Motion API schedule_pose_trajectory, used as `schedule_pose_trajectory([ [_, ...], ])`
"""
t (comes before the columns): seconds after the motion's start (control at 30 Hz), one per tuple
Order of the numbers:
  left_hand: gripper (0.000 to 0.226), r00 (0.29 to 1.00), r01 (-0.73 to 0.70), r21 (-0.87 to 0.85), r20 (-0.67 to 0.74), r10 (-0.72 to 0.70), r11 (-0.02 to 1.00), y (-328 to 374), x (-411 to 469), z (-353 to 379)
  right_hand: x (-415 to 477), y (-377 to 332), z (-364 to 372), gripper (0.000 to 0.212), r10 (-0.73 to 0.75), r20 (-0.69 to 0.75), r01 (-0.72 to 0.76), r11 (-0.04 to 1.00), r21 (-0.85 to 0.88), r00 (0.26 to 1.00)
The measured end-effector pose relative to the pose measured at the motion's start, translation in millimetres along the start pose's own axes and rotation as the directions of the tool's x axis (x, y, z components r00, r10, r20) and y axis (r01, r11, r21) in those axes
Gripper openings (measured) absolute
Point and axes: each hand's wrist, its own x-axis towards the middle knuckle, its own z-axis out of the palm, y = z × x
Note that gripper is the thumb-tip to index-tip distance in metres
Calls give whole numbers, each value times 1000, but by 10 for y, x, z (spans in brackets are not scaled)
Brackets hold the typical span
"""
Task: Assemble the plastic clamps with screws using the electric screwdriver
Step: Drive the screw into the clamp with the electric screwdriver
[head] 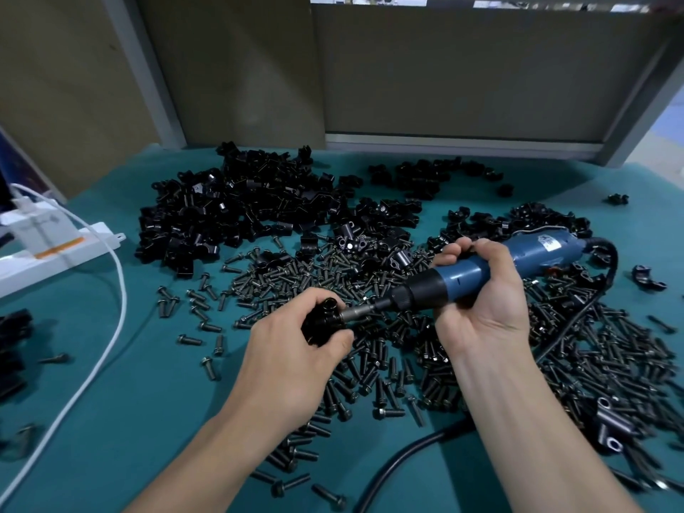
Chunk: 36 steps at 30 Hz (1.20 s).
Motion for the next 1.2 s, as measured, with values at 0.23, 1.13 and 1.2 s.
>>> schedule_pose_trajectory([
  [0.23, 24, 994, 105, -40, -36, -106, 994, 37, 24, 10, -36, 48, 22, 14, 6, 15, -6, 1000, -28, 1000],
  [1.13, 14, 972, 236, -88, 27, -235, 968, -17, 164, 18, -48, 53, 62, 10, 14, 282, 6, 997, -71, 959],
  [1.2, 10, 965, 260, -118, 69, -254, 958, -28, 193, 2, -47, 41, 56, 10, 22, 339, 5, 997, -78, 940],
])
